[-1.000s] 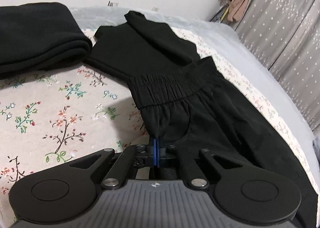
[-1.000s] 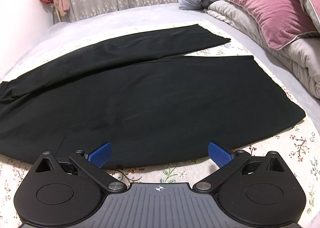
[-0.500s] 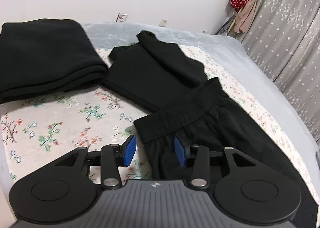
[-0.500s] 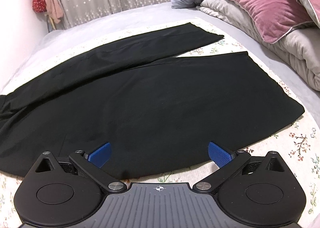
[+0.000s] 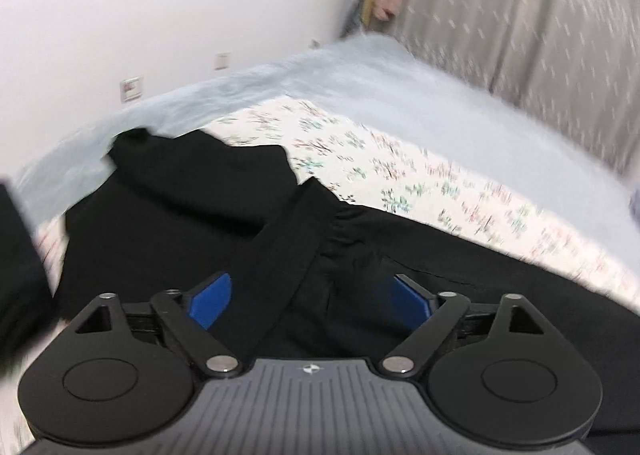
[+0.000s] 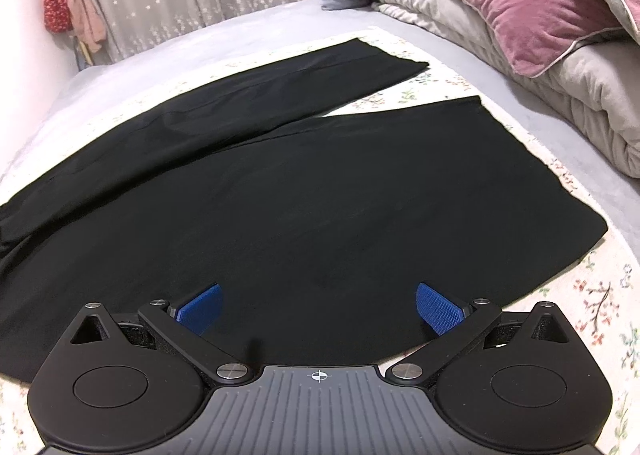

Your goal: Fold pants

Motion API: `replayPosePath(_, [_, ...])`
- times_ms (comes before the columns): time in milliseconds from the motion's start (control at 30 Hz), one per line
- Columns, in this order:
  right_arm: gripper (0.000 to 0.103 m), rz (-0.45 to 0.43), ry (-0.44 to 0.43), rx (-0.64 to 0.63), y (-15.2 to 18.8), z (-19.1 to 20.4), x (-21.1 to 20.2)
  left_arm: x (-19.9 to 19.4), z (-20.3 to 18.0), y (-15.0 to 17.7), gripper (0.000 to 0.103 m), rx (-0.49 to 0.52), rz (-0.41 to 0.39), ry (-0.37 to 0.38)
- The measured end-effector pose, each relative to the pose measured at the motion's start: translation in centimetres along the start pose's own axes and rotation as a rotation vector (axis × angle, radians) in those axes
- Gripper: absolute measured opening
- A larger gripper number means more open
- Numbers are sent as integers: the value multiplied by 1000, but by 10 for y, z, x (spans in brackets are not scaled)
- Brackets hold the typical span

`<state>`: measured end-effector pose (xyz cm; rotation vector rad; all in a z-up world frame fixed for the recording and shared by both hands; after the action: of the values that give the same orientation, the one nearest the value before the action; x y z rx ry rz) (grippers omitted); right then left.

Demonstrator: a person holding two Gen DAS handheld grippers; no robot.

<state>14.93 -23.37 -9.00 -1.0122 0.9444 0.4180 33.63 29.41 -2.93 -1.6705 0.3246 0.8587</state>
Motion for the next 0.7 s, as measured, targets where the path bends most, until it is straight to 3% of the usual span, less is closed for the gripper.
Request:
replayPosePath(167, [103, -4, 25, 21, -9, -13, 4, 58, -5, -25, 103, 53, 40, -35])
replayPosePath(333, [103, 11, 44, 2, -15, -11, 15, 100, -21, -43, 103, 225, -8, -129])
replayPosePath(400, [103, 17, 62, -20, -16, -9, 21, 116, -31, -39, 101, 307, 37, -123])
replayPosePath(433, [103, 20, 70, -26, -16, -9, 23, 124, -33, -34, 87, 327, 70, -136])
replayPosePath(500, [103, 25, 82, -33, -17, -10, 27, 139, -32, -25, 71, 362, 127, -202])
replayPosePath(533, [103, 26, 86, -33, -17, -11, 29, 141, -33, -22, 63, 378, 118, -206])
replayPosePath(600, [103, 31, 93, -36, -18, -11, 32, 140, -33, -21, 60, 385, 78, -195])
replayPosePath(700, [103, 40, 99, -54, -17, -8, 37, 133, -33, -19, 44, 367, 38, -171])
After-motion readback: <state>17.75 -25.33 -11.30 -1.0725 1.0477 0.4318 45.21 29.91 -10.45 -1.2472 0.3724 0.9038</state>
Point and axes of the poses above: each gripper's, at about its wrist camera, not at the fingertips, and x roughly the way its jaws point, z to its left, y to its underside, the point moved 6 cm from there along x, roughly the way its jaws point, and after that the axes turned 2 degrees about x, right-handed, at the moved point
